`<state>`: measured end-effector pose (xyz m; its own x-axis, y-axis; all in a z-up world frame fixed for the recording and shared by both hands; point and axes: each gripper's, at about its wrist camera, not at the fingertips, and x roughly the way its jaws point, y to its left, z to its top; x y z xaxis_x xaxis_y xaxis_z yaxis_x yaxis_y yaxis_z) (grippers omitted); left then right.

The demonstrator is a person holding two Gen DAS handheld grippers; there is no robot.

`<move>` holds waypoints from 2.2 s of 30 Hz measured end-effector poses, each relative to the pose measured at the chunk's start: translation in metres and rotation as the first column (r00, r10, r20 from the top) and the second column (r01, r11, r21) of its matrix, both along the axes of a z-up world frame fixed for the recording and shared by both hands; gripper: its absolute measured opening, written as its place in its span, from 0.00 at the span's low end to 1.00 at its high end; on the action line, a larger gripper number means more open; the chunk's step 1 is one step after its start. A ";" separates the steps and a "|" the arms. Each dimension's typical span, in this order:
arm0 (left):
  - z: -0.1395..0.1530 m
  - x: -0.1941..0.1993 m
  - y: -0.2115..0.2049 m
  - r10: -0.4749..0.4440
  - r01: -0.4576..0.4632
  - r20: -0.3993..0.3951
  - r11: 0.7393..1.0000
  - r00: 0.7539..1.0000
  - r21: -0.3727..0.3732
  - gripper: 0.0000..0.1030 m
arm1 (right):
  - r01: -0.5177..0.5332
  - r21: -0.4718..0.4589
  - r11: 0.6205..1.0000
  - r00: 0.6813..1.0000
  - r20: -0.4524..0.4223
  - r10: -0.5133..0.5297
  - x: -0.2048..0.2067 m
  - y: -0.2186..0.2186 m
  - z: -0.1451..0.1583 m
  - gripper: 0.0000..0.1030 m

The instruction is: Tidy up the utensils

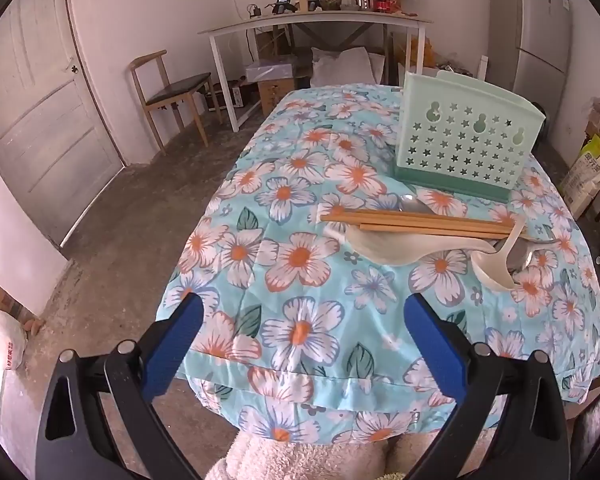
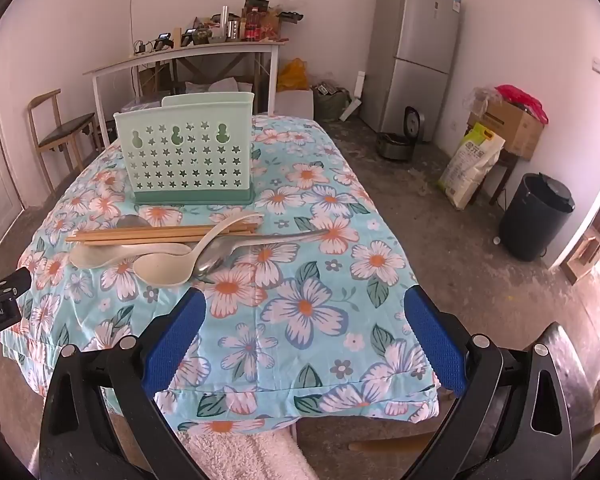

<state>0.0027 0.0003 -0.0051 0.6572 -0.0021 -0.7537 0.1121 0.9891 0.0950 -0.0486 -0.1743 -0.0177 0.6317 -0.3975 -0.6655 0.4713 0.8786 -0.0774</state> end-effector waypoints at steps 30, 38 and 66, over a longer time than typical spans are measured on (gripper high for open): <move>0.006 -0.003 0.003 0.007 -0.007 0.005 1.000 1.000 0.009 0.96 | 0.000 0.007 1.000 1.000 0.004 0.000 -0.011 -0.016 -0.003 0.93; 0.009 -0.003 0.003 0.008 -0.008 0.000 1.000 1.000 0.008 0.96 | -0.003 0.006 1.000 1.000 0.005 0.003 -0.012 -0.015 -0.002 0.93; 0.000 0.007 0.001 -0.018 0.019 -0.029 1.000 0.999 0.017 0.96 | -0.026 -0.006 1.000 1.000 -0.004 0.026 -0.003 -0.014 -0.013 0.93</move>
